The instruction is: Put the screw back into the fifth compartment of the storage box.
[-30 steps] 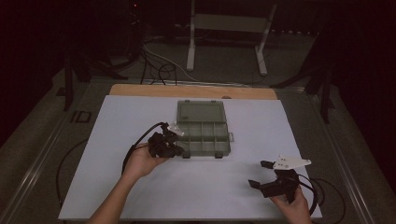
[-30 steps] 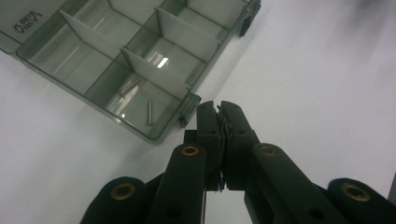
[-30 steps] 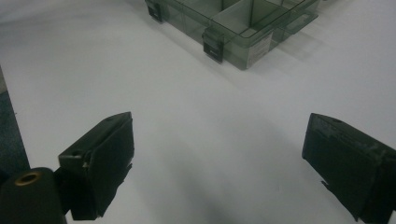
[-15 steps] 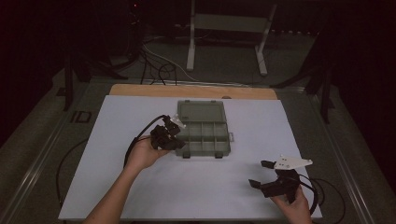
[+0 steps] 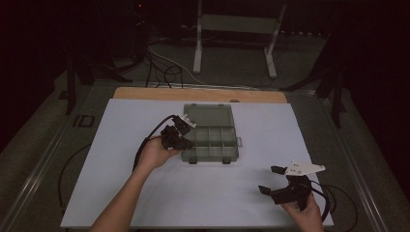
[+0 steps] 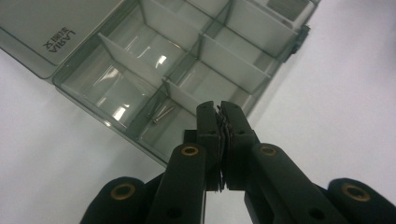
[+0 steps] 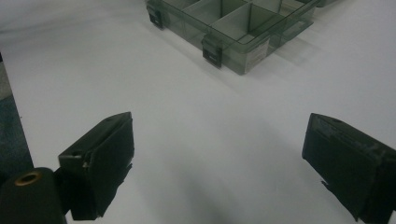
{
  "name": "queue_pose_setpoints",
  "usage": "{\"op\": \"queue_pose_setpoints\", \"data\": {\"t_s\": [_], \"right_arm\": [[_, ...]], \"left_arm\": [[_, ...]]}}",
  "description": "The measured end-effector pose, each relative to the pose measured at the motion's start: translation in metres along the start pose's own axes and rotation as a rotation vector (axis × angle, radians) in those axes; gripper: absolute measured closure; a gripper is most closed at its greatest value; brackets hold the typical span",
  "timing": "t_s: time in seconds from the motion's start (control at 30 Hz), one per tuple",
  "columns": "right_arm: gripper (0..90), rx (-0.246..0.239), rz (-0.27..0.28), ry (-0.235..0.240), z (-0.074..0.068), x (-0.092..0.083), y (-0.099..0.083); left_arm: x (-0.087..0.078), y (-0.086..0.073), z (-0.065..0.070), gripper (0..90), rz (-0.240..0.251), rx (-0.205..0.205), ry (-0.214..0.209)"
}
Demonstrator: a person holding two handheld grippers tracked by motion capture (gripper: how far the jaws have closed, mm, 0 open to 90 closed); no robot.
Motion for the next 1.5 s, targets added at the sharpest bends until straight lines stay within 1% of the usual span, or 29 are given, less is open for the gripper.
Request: {"op": "queue_pose_setpoints", "data": {"t_s": [0.13,0.2,0.37,0.53,0.57,0.8,1.1,1.17,1.23,1.33,1.5], "right_arm": [[8.9,0.003,0.004,0.001,0.000,0.000,0.001],[8.9,0.004,0.004,0.000,0.000,-0.001,0.000],[8.9,0.004,0.001,0.001,0.001,-0.001,0.000],[8.9,0.005,0.000,0.004,0.000,0.000,0.000],[8.9,0.005,0.000,0.005,0.000,0.000,0.000],[8.9,0.000,0.002,0.004,0.001,0.000,0.000],[8.9,0.000,0.001,0.008,0.000,0.001,0.000],[8.9,0.001,0.000,0.005,0.000,0.001,0.000],[8.9,0.000,-0.002,0.005,0.000,0.000,0.000],[8.9,-0.002,-0.001,0.004,0.001,0.000,0.000],[8.9,0.006,-0.004,0.007,0.000,0.001,-0.001]], "left_arm": [[0.004,0.000,-0.005,88.2,-0.003,-0.014,0.012],[0.006,-0.001,-0.008,88.2,-0.010,-0.014,0.018],[0.010,-0.004,-0.012,88.2,-0.028,-0.022,0.021],[0.013,-0.004,-0.016,88.1,-0.026,-0.032,0.029],[0.014,-0.004,-0.016,88.1,-0.027,-0.038,0.028],[0.018,-0.004,-0.017,88.1,-0.038,-0.042,0.027],[0.021,-0.004,-0.019,87.2,-0.044,-0.047,0.038],[0.021,-0.005,-0.018,87.0,-0.045,-0.050,0.033],[0.021,-0.005,-0.018,82.9,-0.046,-0.051,0.034],[0.021,-0.005,-0.016,79.8,-0.046,-0.046,0.034],[0.018,-0.003,-0.013,73.9,-0.027,-0.037,0.025]]}}
Point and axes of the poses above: each handheld gripper's, and its own axes: x roughly forward along the jaws, y roughly out of its top, z roughly to its right, the point moved 10 cm from there along x, roughly forward along the jaws
